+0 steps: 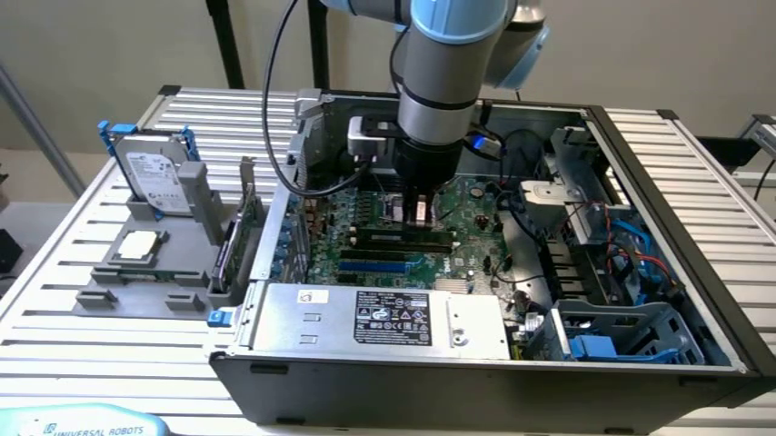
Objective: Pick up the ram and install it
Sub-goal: 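Insert the ram into the slot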
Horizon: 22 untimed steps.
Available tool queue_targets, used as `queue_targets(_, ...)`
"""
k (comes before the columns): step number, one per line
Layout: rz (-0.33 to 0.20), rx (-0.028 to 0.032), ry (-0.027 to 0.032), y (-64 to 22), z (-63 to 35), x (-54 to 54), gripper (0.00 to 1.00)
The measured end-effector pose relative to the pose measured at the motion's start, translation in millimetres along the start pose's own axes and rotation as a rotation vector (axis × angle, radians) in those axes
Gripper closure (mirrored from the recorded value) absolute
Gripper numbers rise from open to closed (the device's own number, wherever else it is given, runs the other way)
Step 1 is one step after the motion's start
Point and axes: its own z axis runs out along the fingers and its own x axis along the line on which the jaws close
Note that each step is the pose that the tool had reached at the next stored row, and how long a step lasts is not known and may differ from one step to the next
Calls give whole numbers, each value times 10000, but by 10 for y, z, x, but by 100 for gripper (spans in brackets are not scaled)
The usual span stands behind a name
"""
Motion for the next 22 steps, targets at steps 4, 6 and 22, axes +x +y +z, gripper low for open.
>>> queue_targets(4, 2, 0, -2, 2, 11, -1, 87)
queue_targets(6, 2, -2, 2, 2, 16, -3, 87)
queue_targets(22, 6, 0, 91, 2, 41, -19, 79)
